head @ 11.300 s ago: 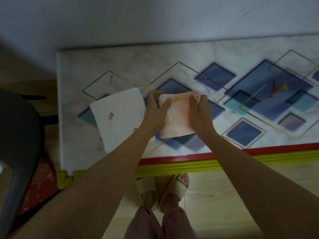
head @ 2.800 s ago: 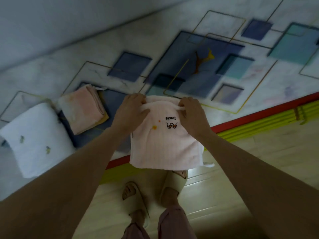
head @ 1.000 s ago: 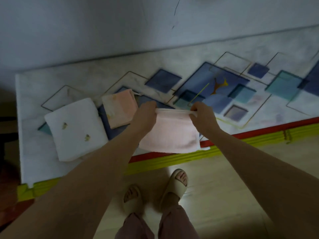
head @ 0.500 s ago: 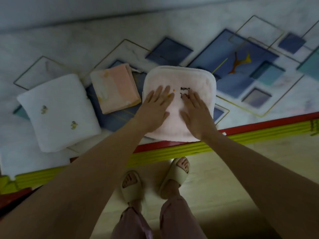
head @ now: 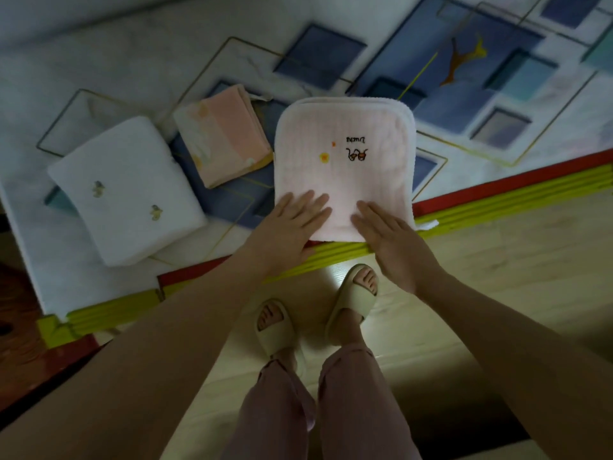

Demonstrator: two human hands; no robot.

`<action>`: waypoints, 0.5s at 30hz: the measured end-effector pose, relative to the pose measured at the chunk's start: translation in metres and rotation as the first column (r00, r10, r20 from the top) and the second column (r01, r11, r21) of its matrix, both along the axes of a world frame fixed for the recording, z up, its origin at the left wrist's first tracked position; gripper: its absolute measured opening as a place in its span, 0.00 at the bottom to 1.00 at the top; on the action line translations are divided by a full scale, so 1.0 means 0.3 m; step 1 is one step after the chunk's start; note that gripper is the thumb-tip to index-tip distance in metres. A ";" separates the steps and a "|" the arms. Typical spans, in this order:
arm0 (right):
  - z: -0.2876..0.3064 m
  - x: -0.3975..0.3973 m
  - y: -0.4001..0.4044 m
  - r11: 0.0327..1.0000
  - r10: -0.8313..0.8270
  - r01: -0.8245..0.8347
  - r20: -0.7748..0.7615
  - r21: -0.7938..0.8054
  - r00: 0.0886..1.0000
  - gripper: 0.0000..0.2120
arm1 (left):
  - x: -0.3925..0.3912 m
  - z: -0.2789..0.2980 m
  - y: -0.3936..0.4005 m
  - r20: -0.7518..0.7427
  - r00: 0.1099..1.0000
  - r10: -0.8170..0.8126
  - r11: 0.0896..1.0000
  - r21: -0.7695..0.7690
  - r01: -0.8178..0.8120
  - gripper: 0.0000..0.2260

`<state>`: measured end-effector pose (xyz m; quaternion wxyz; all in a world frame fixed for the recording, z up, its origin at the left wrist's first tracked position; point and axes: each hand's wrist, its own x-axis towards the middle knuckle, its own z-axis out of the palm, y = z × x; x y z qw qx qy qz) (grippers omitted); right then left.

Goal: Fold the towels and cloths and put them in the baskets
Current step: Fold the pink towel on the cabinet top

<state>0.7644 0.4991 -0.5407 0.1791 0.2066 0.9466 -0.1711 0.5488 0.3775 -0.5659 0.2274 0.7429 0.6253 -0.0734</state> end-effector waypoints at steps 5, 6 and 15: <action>-0.018 -0.028 0.035 0.992 0.003 -0.003 -0.001 0.126 1.000 0.35 | 0.022 -0.022 0.009 0.005 0.999 0.054 0.998 0.035 -0.054 0.32; -0.020 -0.030 0.040 0.988 0.027 -0.028 0.014 0.149 1.000 0.32 | 0.025 -0.025 0.007 -0.006 0.998 0.056 0.998 0.041 -0.056 0.32; 0.060 -0.081 0.073 0.997 -0.068 0.065 -0.069 -0.047 0.995 0.16 | 0.042 0.042 0.039 -0.006 0.993 0.116 0.993 -0.028 -0.116 0.32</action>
